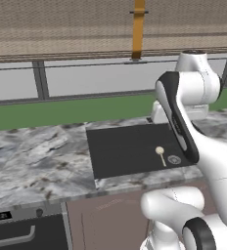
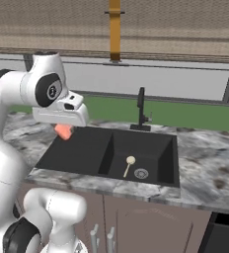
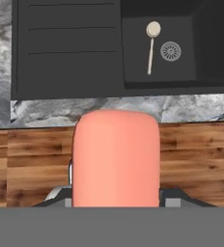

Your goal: Pick up the bar soap and dish brush from the sink, and place them back in the cabinet, and close the cabinet doors.

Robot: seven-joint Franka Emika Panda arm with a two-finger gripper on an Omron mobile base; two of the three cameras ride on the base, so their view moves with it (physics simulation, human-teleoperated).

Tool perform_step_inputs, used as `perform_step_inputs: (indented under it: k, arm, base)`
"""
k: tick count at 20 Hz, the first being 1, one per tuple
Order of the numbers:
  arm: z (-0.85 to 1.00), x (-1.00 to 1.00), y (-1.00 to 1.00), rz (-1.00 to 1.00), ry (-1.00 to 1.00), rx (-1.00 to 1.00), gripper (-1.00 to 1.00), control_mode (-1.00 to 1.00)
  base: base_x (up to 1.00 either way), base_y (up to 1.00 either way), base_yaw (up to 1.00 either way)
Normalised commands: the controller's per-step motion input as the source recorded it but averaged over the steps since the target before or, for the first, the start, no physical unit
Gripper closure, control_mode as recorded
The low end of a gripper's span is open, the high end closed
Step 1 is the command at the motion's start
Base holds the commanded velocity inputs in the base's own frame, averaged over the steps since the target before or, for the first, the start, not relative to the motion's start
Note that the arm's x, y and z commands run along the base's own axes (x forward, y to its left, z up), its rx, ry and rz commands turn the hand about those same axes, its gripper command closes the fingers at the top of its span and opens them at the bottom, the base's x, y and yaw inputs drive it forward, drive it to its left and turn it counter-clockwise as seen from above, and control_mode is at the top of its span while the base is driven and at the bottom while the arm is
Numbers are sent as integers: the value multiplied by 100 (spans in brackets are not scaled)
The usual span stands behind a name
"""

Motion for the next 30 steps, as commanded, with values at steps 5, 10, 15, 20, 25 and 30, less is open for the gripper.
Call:
perform_step_inputs:
  k: [5, 10, 15, 20, 25, 30]
  arm:
    - [0, 0, 0, 0, 0, 0, 100, 100]
    - [0, 0, 0, 0, 0, 0, 100, 100]
    - [0, 0, 0, 0, 0, 0, 100, 100]
    - [0, 0, 0, 0, 0, 0, 100, 100]
    - [0, 0, 0, 0, 0, 0, 100, 100]
    - [0, 0, 0, 0, 0, 0, 100, 100]
  base:
    - [-30, -29, -9]
    - [-33, -66, -18]
    - [-19, -45, -36]
    - [-15, -33, -49]
    - [-1, -3, -56]
    - [-1, -7, -62]
